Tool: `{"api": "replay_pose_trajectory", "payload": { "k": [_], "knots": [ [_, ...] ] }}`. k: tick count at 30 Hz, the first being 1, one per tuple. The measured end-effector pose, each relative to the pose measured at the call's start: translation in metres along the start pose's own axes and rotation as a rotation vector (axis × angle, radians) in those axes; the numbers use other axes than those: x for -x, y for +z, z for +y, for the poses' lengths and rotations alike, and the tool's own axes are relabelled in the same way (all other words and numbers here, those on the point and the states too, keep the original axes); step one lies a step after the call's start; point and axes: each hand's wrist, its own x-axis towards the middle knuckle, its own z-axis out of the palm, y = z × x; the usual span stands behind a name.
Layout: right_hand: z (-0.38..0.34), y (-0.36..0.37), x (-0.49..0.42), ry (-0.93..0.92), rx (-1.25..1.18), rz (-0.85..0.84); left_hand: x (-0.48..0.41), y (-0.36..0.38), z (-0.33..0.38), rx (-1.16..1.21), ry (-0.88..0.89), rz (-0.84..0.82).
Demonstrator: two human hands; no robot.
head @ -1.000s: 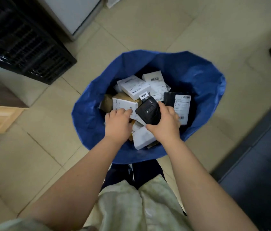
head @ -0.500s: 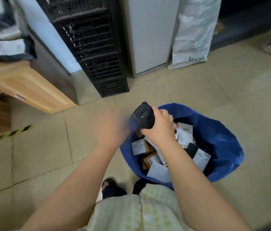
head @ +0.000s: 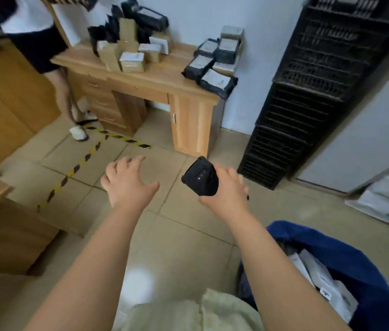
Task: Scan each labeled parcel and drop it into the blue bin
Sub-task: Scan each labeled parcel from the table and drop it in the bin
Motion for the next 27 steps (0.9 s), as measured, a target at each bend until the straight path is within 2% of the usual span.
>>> {"api": "replay_pose_trajectory", "payload": {
  "k": [9,15,27],
  "knots": [
    [-0.245,0.107,0.016,-0.397,0.065,-0.107,-0.011,-0.127,-0.245,0.117,-0.296,0.164],
    [-0.377,0.206,0.055,-0.62,0.096,-0.24,0.012,-0.164,-0.381,0.106,-0.425,0.239],
    [-0.508,0.328,0.108,-0.885,0.187,-0.471,0.06,-0.182,-0.515,0.005,-0.71,0.25]
  ]
}}
